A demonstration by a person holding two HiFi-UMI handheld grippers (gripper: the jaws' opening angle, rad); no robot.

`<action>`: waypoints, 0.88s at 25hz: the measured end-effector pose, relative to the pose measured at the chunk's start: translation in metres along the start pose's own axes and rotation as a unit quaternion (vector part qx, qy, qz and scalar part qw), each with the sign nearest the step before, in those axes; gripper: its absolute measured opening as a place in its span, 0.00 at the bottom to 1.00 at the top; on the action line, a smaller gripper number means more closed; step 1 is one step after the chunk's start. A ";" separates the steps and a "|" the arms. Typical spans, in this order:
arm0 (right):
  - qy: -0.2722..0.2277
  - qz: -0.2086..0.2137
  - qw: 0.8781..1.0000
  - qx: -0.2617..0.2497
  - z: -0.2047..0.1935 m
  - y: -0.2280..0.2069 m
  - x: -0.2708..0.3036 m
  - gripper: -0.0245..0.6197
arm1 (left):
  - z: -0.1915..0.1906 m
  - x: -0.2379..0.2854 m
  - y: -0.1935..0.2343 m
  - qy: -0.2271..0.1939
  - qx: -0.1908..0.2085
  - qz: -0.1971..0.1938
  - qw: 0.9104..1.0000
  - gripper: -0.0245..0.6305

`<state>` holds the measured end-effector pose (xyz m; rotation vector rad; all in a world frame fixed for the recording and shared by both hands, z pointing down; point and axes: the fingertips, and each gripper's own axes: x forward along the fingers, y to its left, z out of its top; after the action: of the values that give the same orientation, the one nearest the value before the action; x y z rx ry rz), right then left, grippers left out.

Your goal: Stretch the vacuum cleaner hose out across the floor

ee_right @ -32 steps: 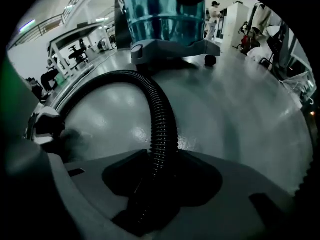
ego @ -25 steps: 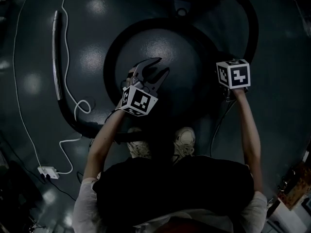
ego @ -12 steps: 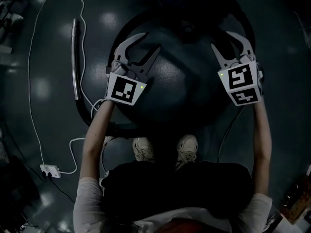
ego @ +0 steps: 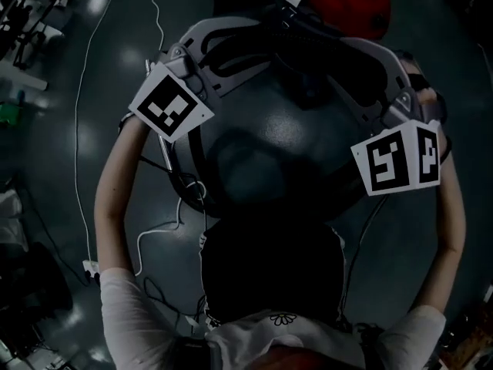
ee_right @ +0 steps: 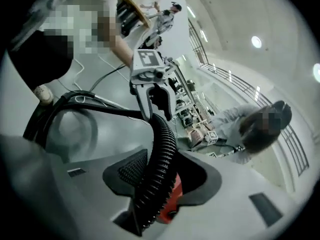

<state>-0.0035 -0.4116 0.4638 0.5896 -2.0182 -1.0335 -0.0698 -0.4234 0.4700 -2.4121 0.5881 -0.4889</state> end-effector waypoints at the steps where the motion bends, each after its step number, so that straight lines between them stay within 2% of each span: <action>1: -0.005 0.004 1.000 -0.018 0.007 -0.015 -0.001 0.36 | 0.008 0.004 0.011 0.009 -0.001 -0.018 1.000 0.31; 4: -0.021 0.023 0.998 -0.061 0.033 -0.062 -0.012 0.36 | 0.039 0.017 0.043 0.024 -0.008 -0.066 0.997 0.31; 6: -0.028 0.045 0.995 -0.084 0.059 -0.095 -0.023 0.36 | 0.066 0.027 0.060 0.036 -0.037 -0.100 0.994 0.31; 7: -0.025 0.060 0.993 -0.094 0.071 -0.111 -0.029 0.36 | 0.075 0.032 0.065 0.059 -0.058 -0.122 0.989 0.31; 9: -0.013 0.088 0.990 -0.108 0.085 -0.140 -0.038 0.35 | 0.087 0.037 0.077 0.120 -0.107 -0.165 0.973 0.29; 10: -0.010 0.093 0.989 -0.112 0.092 -0.155 -0.044 0.35 | 0.099 0.032 0.087 0.136 -0.136 -0.175 0.966 0.16; 11: -0.012 0.092 0.989 -0.113 0.101 -0.170 -0.053 0.35 | 0.116 0.024 0.099 0.144 -0.160 -0.175 0.961 0.16; 13: -0.022 0.084 0.991 -0.102 0.127 -0.208 -0.075 0.35 | 0.157 0.001 0.128 0.154 -0.189 -0.158 0.957 0.15; 15: -0.026 0.075 0.994 -0.070 0.158 -0.253 -0.099 0.35 | 0.203 -0.028 0.166 0.174 -0.201 -0.122 0.956 0.15; 17: -0.017 0.080 0.997 -0.002 0.187 -0.297 -0.126 0.35 | 0.254 -0.058 0.203 0.209 -0.202 -0.072 0.954 0.15; 19: -0.003 0.077 0.993 0.092 0.211 -0.334 -0.161 0.35 | 0.310 -0.091 0.227 0.252 -0.202 -0.020 0.946 0.15; 20: 0.007 0.058 0.989 0.134 0.219 -0.350 -0.180 0.35 | 0.337 -0.108 0.235 0.272 -0.197 0.007 0.942 0.16; 22: 0.036 -0.027 0.980 0.193 0.222 -0.376 -0.216 0.35 | 0.381 -0.138 0.248 0.297 -0.179 0.059 0.936 0.16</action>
<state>-0.0354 -0.3724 -0.0204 0.8739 -2.1618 -0.6399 -0.0784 -0.3538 0.0002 -2.5279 1.1573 -1.1638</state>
